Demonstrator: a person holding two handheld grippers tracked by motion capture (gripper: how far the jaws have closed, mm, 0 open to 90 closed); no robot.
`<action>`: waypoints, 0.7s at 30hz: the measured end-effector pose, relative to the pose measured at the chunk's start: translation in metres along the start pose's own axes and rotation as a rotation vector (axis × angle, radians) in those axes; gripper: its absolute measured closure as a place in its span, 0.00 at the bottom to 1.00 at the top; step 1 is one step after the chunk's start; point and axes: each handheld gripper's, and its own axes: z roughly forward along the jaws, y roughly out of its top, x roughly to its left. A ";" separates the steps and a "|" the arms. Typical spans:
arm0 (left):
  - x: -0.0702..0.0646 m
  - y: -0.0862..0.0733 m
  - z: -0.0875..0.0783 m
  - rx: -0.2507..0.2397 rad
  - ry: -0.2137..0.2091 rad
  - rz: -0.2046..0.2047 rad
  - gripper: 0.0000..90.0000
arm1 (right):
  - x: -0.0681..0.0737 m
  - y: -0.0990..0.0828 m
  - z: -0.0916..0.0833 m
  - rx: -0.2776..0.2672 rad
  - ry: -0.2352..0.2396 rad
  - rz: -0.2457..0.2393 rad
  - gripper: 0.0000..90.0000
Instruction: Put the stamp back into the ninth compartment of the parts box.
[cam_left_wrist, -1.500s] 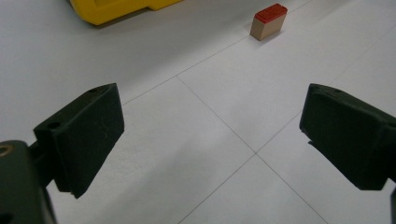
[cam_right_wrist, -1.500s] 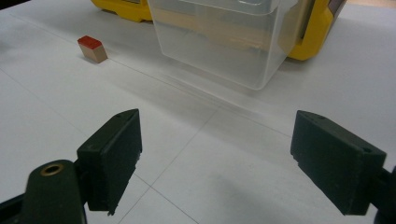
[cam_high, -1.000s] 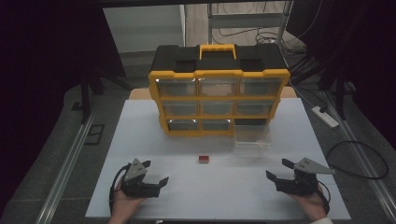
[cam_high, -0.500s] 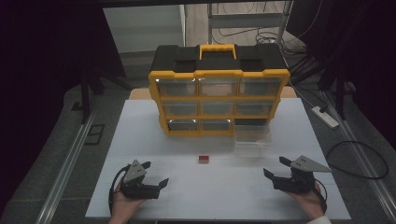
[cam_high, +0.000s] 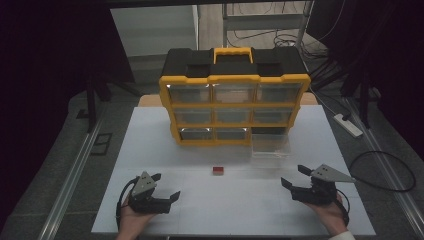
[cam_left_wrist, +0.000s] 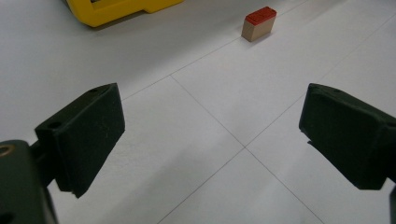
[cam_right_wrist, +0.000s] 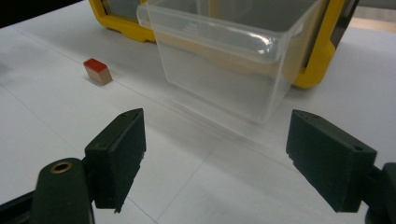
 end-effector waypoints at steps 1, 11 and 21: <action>0.000 0.000 0.000 0.000 0.000 0.000 0.08 | 0.000 0.000 0.000 0.000 0.000 0.000 0.23; -0.001 0.000 -0.002 -0.008 0.002 0.001 0.08 | 0.012 0.020 0.002 -0.026 0.042 -0.022 0.23; -0.002 -0.001 -0.004 -0.014 0.003 0.002 0.08 | 0.022 0.037 0.003 -0.052 0.072 -0.055 0.24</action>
